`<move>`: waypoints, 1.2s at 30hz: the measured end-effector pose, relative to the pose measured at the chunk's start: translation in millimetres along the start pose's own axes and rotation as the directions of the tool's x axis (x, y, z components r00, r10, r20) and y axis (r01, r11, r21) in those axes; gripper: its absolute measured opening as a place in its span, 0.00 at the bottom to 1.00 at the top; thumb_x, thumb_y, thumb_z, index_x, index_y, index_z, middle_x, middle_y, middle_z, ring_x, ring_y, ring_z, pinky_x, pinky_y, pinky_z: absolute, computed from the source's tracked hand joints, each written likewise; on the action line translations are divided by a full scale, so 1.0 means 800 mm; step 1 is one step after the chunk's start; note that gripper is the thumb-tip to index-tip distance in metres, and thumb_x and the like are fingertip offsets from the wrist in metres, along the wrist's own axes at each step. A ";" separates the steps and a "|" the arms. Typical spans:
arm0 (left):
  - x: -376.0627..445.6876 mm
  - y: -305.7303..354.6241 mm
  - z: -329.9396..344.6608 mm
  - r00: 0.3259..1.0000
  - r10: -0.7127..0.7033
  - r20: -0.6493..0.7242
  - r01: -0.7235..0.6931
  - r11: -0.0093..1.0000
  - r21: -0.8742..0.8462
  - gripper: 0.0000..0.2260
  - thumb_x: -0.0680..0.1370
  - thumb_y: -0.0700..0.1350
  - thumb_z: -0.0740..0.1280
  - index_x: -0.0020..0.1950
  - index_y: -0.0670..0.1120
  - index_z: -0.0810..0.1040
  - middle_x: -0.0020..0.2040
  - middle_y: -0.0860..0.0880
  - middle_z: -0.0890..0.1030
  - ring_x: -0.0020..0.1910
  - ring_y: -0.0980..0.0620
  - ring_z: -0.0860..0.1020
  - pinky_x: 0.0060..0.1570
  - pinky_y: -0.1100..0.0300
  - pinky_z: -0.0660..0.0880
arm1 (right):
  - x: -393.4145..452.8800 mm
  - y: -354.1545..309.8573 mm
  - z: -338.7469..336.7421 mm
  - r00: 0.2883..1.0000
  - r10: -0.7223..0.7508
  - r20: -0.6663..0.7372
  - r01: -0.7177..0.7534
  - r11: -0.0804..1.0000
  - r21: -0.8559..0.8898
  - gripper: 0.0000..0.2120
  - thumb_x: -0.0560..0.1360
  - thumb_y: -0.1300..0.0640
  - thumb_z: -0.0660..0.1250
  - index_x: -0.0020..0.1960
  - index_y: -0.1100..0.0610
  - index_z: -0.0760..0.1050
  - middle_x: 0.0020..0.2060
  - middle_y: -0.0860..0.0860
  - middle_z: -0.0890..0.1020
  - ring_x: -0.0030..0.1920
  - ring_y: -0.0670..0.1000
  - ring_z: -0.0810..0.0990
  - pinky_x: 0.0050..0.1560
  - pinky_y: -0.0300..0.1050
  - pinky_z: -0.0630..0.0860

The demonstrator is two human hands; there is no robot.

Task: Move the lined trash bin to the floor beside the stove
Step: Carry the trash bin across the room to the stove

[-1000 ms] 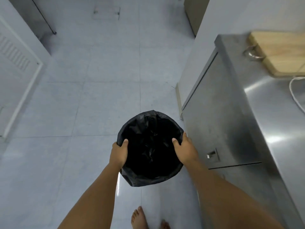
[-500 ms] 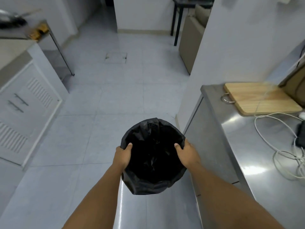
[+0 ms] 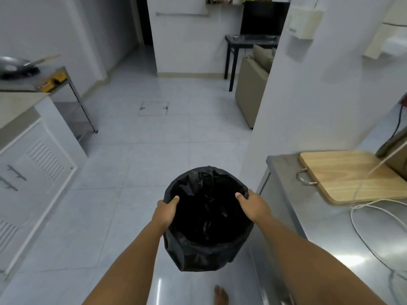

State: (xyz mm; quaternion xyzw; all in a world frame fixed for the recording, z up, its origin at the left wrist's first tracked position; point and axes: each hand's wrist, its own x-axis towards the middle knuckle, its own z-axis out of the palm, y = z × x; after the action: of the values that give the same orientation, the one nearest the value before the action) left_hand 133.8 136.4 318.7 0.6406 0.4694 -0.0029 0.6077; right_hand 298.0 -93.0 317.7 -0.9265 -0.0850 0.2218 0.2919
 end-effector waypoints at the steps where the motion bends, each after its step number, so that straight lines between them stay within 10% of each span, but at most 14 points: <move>1: 0.013 0.014 0.005 1.000 0.002 -0.002 -0.002 1.000 -0.008 0.33 0.79 0.61 0.62 0.77 0.40 0.65 0.72 0.39 0.74 0.68 0.37 0.74 0.67 0.44 0.72 | 0.018 -0.007 -0.007 1.000 -0.003 0.001 0.003 1.000 0.004 0.30 0.78 0.35 0.56 0.71 0.54 0.70 0.65 0.57 0.78 0.64 0.62 0.77 0.64 0.57 0.74; 36: 0.651 0.532 0.047 0.994 0.109 0.023 -0.107 0.991 -0.077 0.39 0.71 0.66 0.70 0.73 0.40 0.72 0.67 0.41 0.79 0.64 0.38 0.78 0.63 0.48 0.75 | 0.734 -0.360 -0.128 1.000 0.016 -0.014 -0.015 0.999 0.051 0.32 0.76 0.34 0.59 0.71 0.55 0.70 0.62 0.58 0.79 0.62 0.62 0.78 0.64 0.59 0.75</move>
State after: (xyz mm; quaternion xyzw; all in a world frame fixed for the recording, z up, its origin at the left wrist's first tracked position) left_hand 704.1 494.7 339.9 0.6414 0.4256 0.0390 0.6371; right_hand 858.2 258.7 346.9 -0.9209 -0.0700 0.2197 0.3144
